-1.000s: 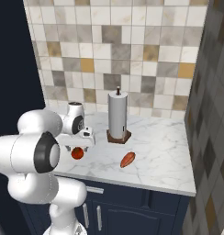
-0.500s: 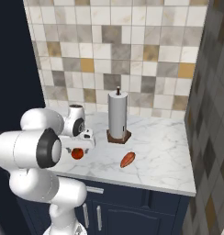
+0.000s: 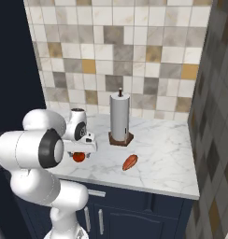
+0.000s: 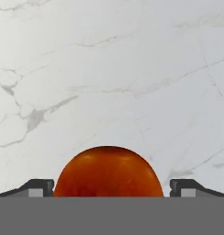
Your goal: Place the tomato and sweet potato inside the fridge drawer. Close the drawer after placing the vegetables.
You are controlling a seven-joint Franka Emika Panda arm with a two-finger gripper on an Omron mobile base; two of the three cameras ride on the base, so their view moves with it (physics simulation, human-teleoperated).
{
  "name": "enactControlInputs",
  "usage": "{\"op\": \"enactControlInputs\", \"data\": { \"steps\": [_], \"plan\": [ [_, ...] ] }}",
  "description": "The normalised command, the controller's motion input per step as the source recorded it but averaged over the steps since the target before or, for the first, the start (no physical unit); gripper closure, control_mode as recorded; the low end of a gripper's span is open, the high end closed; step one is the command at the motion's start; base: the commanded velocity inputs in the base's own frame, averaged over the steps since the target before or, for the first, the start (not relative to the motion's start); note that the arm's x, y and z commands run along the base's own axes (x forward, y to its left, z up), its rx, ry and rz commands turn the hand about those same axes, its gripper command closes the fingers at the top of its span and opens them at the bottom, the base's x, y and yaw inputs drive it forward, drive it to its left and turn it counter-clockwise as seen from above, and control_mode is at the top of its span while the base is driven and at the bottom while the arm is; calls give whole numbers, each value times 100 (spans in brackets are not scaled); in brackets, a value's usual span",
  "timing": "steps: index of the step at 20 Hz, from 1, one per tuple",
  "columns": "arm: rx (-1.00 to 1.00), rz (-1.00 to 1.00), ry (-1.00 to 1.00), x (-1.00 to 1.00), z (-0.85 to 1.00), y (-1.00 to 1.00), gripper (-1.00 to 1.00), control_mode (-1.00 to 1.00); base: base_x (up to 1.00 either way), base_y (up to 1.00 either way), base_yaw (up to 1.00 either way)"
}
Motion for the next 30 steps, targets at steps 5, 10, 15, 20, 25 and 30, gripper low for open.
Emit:
{"op": "enactControlInputs", "data": {
  "steps": [5, 10, 15, 20, 25, 30],
  "plan": [
    [0, 0, 0, -12, -32, 2, 100, -100, 0, 0, 0],
    [0, 0, 0, -14, -23, 0, 100, -100, 0, 0, 0],
    [0, 0, -2, -5, -1, 1, 100, -100, 0, 0, 0],
    [0, -3, -12, -48, 55, -1, 100, -100, 0, 0, 0],
    [0, -5, -20, -60, 95, -1, 100, -100, 0, 0, 0],
    [0, -4, -20, -59, 100, -6, 100, -100, 0, 0, 0]
  ]
}}
